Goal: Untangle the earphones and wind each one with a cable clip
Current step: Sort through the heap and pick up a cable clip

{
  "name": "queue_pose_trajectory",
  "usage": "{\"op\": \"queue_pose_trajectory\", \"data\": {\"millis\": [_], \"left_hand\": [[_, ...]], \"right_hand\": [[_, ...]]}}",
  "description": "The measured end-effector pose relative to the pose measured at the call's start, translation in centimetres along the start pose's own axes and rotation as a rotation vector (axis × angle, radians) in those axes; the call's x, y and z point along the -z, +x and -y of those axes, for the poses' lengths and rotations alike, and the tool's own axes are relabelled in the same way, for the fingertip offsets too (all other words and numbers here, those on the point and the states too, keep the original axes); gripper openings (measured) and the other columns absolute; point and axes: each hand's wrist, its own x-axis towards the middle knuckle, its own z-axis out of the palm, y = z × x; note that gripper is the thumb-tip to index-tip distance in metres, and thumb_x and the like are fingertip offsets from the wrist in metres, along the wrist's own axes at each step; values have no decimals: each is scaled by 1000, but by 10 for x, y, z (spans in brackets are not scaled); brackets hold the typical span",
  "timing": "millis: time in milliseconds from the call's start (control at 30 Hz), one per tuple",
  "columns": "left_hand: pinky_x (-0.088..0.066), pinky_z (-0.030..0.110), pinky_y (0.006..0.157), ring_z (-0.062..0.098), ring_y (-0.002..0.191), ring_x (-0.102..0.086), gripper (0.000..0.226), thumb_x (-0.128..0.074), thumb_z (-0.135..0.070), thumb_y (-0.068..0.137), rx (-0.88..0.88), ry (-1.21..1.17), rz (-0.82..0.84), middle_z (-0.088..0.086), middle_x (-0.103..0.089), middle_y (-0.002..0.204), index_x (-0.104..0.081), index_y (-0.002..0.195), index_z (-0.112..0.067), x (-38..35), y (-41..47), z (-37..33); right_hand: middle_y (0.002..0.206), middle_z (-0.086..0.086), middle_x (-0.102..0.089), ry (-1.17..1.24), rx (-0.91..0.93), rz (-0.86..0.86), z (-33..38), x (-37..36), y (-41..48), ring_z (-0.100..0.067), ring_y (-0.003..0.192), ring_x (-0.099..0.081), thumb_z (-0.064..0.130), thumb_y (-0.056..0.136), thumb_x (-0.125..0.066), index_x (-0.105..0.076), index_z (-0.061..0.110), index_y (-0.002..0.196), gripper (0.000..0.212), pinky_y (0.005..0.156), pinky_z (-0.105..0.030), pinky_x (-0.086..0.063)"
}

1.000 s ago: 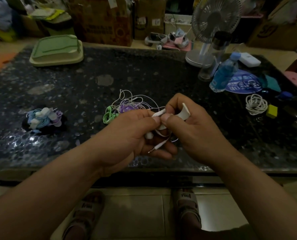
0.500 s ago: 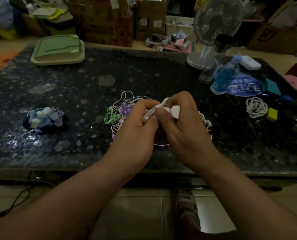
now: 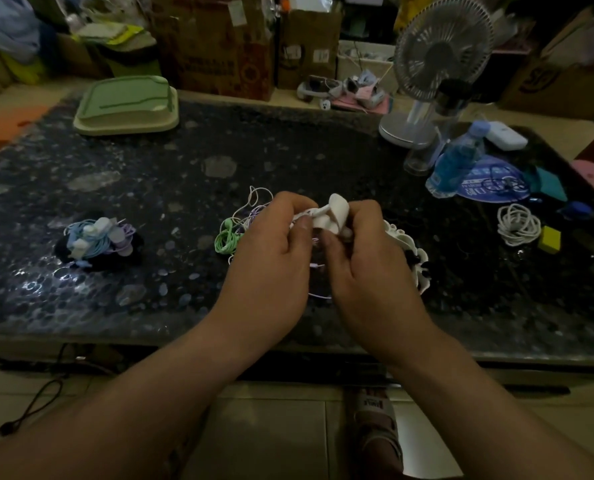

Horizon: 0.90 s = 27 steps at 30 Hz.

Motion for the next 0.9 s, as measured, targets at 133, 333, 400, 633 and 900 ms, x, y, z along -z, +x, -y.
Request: {"op": "queue_pose_trajectory", "data": {"millis": [133,333,400,633,900], "left_hand": [[-57,37,81,13,99,-66,22,-40,-25,113,-56,123,22,-4,-66,111,-62,115,-27,2,8,8],[-38,25,66,9,77,-50,20,-41,-21,112,-58,245,98,-6,-56,90,-57,99,-20,8,17,15],[-38,22,65,10,78,-50,20,-41,-15,110,-84,252,101,-4,-53,92,-54,95,-18,5,15,13],[-50,35,86,13,102,-58,20,-42,-20,111,-74,91,-45,-4,-59,108,-62,115,-18,-19,1,11],[-59,38,77,11,90,-70,12,-53,-26,109,0,16,-78,-6,-71,99,-63,113,-20,-17,0,13]], "right_hand": [[104,11,-72,79,-72,35,4,3,1,-4,94,-71,29,106,-57,-47,26,136,32,78,-38,-61],[115,17,-71,315,-316,190,1,20,4,1,101,-69,32,109,-47,-64,36,136,32,78,-26,-61],[115,7,-75,376,-378,190,-3,18,7,-9,103,-72,31,108,-51,-69,28,131,29,81,-32,-64],[112,-13,-76,713,-570,24,-10,-2,10,-35,106,-72,29,108,-52,-71,11,119,29,91,-49,-61],[111,-16,-78,795,-548,-5,-5,-2,13,-33,111,-73,22,108,-51,-70,6,124,30,100,-50,-57]]}}
